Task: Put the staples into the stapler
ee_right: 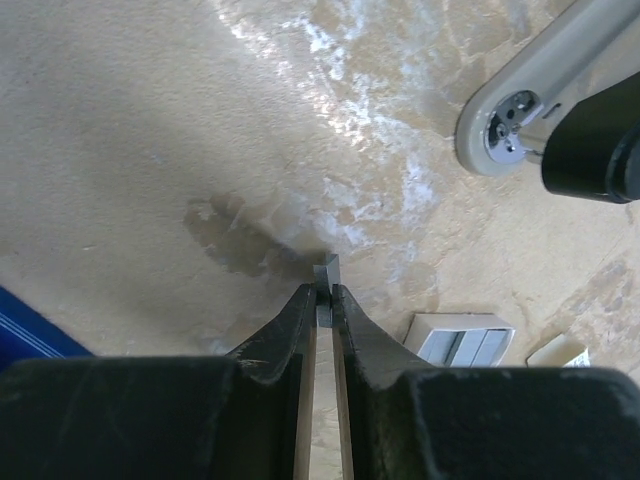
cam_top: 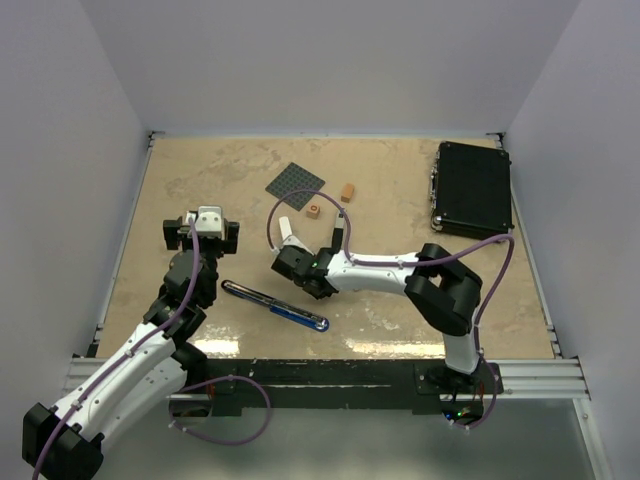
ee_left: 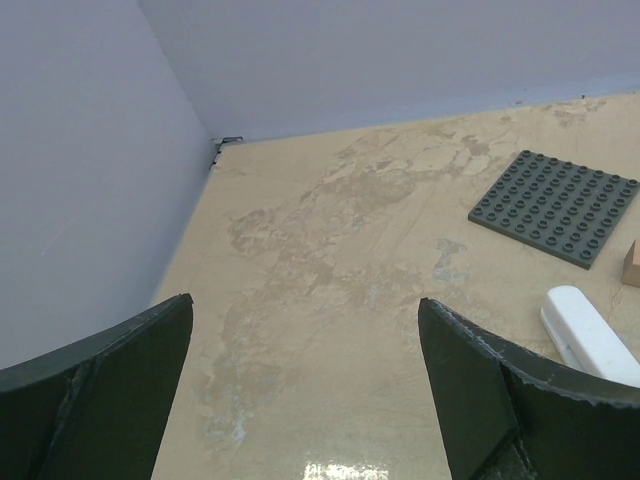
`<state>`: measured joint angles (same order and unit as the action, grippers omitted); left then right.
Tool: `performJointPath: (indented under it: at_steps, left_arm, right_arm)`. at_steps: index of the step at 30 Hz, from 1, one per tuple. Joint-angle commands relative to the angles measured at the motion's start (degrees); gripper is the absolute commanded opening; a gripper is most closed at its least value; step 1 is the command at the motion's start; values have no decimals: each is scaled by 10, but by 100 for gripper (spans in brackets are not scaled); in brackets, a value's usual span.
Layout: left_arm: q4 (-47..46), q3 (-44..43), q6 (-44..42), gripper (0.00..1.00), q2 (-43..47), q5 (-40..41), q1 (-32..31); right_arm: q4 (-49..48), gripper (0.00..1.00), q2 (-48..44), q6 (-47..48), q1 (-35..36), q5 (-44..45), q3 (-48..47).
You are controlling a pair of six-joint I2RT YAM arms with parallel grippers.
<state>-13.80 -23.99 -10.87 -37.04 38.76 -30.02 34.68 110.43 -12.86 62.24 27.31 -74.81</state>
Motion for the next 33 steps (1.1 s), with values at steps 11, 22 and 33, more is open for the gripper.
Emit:
performJointPath:
  at_steps: [11, 22, 33]
  left_arm:
    - [-18, -8, 15, 99, 8, -6, 3]
    - [-17, -7, 20, 99, 16, 1, 3]
    - [-52, 17, 16, 100, 69, 60, 3]
  right_arm:
    - [21, 26, -14, -22, 29, -16, -36]
    - [-1, 50, -71, 6, 29, -190, -42]
    - [-30, 54, -33, 0, 39, -270, -42]
